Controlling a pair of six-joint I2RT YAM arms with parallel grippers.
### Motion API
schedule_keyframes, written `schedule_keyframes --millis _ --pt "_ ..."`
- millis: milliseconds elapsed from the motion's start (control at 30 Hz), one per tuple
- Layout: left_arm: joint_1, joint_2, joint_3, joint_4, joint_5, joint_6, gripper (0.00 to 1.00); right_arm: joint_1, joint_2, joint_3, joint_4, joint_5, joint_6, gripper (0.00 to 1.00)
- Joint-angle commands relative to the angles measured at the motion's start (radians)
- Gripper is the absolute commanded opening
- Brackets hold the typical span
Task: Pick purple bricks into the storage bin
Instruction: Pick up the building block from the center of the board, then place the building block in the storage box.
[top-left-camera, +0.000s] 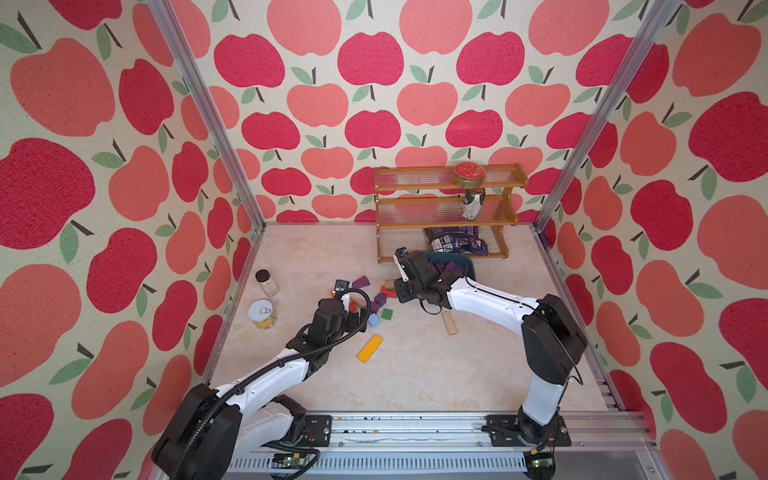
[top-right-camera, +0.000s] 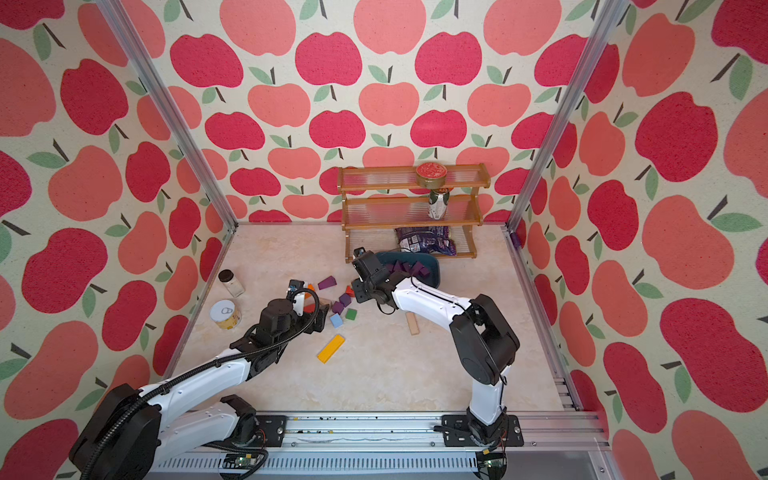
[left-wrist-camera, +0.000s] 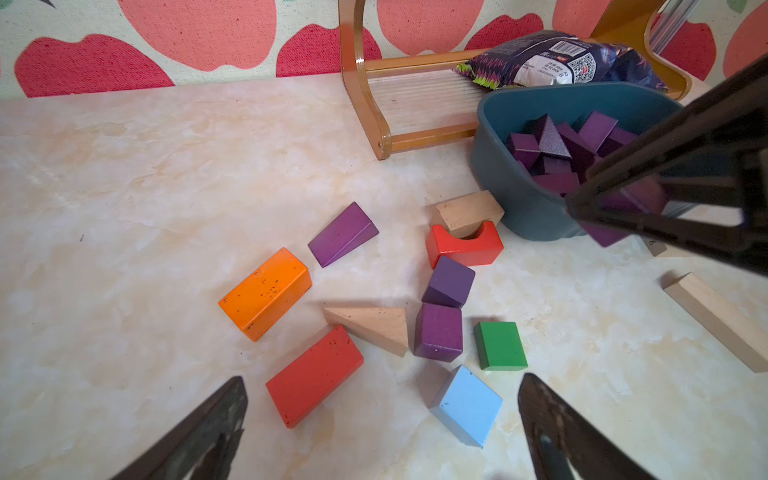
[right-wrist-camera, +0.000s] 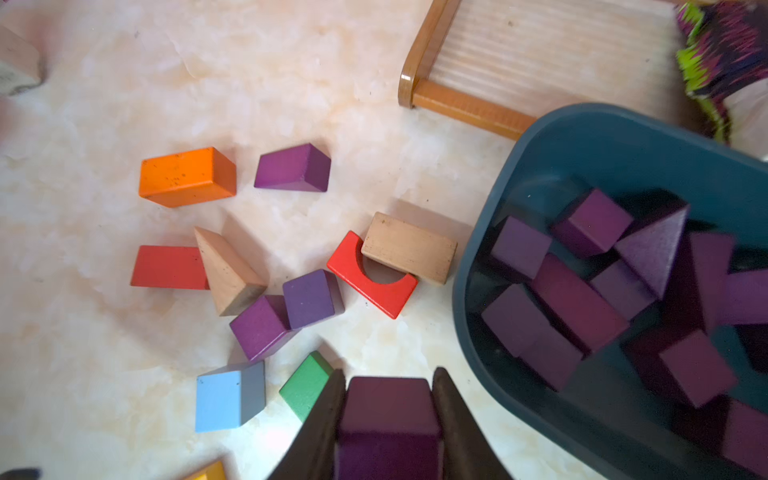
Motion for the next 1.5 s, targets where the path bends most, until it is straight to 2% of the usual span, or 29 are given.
schedule_keyframes --millis 0,467,900,1233,1467 --pt "0.006 0.005 0.010 -0.006 0.009 -0.012 0.99 -0.007 -0.059 -0.027 -0.016 0.032 -0.024 0.34" --pt "0.005 0.022 0.015 -0.006 0.014 -0.013 0.99 -0.085 -0.208 -0.118 0.010 0.063 -0.036 0.34" --pt "0.005 0.025 0.017 -0.006 0.020 -0.014 0.99 -0.156 -0.274 -0.196 0.050 0.105 -0.042 0.35" --pt "0.006 0.030 0.022 -0.012 0.023 -0.013 0.99 -0.210 -0.157 -0.131 0.053 0.065 -0.052 0.35" --pt "0.005 0.030 0.021 -0.010 0.023 -0.015 0.99 -0.260 -0.011 -0.032 0.066 0.013 -0.042 0.35"
